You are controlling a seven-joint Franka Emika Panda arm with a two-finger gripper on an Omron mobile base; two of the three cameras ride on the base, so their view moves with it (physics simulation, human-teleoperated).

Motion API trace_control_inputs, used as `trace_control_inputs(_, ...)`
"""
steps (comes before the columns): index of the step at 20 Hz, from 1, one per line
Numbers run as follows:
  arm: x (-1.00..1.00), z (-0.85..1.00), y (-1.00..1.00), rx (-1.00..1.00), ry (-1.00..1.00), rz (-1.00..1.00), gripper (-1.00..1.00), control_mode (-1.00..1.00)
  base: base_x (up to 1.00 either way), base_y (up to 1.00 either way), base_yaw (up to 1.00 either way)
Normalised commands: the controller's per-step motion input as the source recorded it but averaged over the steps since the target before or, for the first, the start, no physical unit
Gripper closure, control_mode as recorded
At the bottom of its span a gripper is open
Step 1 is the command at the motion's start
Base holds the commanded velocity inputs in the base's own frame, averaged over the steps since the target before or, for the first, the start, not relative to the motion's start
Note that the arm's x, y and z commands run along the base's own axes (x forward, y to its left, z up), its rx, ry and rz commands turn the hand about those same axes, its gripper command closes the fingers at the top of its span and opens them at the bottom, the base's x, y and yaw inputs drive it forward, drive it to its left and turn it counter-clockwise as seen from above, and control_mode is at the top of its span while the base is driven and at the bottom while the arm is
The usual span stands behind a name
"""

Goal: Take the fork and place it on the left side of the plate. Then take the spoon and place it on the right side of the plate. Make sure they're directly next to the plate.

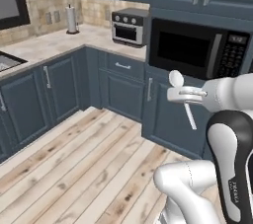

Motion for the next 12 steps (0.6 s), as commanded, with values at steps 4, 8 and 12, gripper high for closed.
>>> trace_control_inputs(4,0.00,0.00,0.00,0.00,0.00,0.00,1.00,1.00,-0.76,-0.60,0.42)
trace_control_inputs(8,0.00,0.00,0.00,0.00,0.00,0.00,1.00,1.00,-0.98,-0.61,0.37)
trace_control_inputs(12,0.00,0.00,0.00,0.00,0.00,0.00,1.00,1.00,-1.00,-0.62,0.34)
